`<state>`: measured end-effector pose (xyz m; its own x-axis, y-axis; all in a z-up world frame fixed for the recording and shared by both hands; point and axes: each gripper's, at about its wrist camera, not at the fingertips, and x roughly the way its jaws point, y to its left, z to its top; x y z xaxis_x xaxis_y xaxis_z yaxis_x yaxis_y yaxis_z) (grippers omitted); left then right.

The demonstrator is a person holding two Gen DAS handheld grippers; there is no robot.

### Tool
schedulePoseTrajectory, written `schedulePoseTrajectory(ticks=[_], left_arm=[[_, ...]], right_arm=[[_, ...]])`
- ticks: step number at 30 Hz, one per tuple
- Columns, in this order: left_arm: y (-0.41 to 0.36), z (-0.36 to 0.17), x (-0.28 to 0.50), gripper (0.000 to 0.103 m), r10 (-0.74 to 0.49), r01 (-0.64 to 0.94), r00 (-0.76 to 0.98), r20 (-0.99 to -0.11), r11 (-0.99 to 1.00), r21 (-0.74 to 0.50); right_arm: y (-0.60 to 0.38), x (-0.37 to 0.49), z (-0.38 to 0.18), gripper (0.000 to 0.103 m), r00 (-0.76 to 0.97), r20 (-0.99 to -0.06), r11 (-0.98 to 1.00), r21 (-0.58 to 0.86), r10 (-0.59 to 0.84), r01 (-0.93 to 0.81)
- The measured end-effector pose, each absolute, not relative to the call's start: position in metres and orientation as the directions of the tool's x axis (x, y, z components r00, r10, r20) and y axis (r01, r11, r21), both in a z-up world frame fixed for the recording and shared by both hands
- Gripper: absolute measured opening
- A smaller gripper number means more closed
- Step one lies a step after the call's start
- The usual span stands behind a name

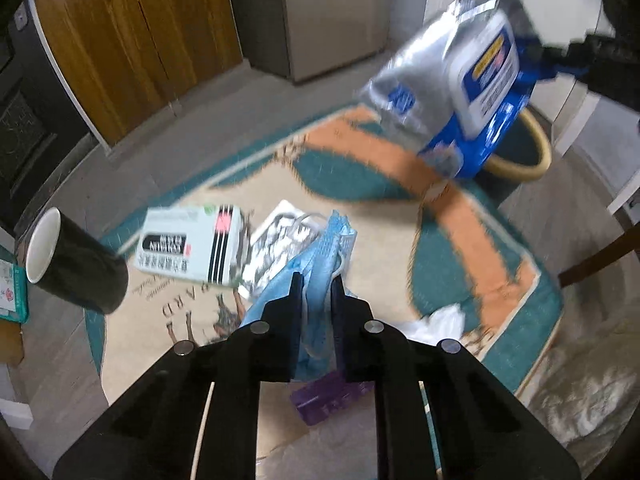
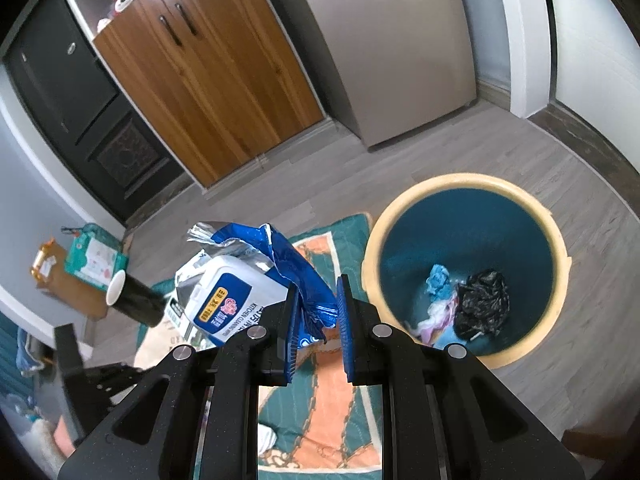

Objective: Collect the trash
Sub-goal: 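Carry wipe pack and mask over the teal bin and open both tools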

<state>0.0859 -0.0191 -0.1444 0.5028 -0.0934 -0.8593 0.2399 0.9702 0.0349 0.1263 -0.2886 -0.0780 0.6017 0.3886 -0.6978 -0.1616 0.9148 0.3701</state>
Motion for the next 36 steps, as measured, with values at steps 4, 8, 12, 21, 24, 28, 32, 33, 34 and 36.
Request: schedulePoseTrajectory(ticks=[4, 8, 12, 21, 24, 28, 32, 33, 34, 36], left_arm=[[-0.018, -0.118, 0.09, 0.013, -0.126, 0.225, 0.569, -0.813, 0.974, 0.006], [-0.022, -0.094, 0.096, 0.013, -0.151, 0.209, 0.618, -0.772, 0.978, -0.024], [-0.033, -0.074, 0.106, 0.013, -0.184, 0.229, 0.656, -0.732, 0.973, -0.039], [-0.07, -0.062, 0.131, 0.013, -0.208, 0.278, 0.686, -0.697, 0.961, -0.013], [-0.086, -0.062, 0.141, 0.013, -0.218, 0.3, 0.688, -0.692, 0.954, -0.002], [-0.103, -0.063, 0.156, 0.013, -0.22, 0.313, 0.702, -0.677, 0.949, 0.016], [-0.123, -0.067, 0.17, 0.013, -0.237, 0.341, 0.706, -0.668, 0.94, 0.027], [-0.129, -0.069, 0.175, 0.013, -0.243, 0.347, 0.705, -0.666, 0.938, 0.025], [-0.132, -0.071, 0.178, 0.013, -0.25, 0.351, 0.703, -0.666, 0.936, 0.019], [-0.143, -0.076, 0.184, 0.013, -0.267, 0.365, 0.697, -0.666, 0.931, 0.008]], right_arm=[[-0.295, 0.126, -0.069, 0.019, 0.62, -0.688, 0.917, 0.369, 0.378, -0.15], [-0.307, 0.125, -0.055, 0.019, 0.65, -0.668, 0.92, 0.369, 0.362, -0.134], [-0.323, 0.125, -0.041, 0.019, 0.683, -0.644, 0.921, 0.372, 0.345, -0.114], [-0.385, 0.125, -0.016, 0.019, 0.757, -0.599, 0.929, 0.368, 0.261, -0.029], [-0.409, 0.129, -0.018, 0.019, 0.764, -0.604, 0.931, 0.365, 0.227, 0.012], [-0.436, 0.134, -0.023, 0.019, 0.767, -0.614, 0.927, 0.368, 0.186, 0.07], [-0.451, 0.14, -0.032, 0.019, 0.765, -0.626, 0.928, 0.358, 0.154, 0.106], [-0.454, 0.141, -0.034, 0.019, 0.763, -0.63, 0.929, 0.351, 0.146, 0.113], [-0.457, 0.141, -0.035, 0.019, 0.762, -0.633, 0.93, 0.349, 0.14, 0.119], [-0.468, 0.144, -0.041, 0.019, 0.758, -0.64, 0.925, 0.353, 0.128, 0.142]])
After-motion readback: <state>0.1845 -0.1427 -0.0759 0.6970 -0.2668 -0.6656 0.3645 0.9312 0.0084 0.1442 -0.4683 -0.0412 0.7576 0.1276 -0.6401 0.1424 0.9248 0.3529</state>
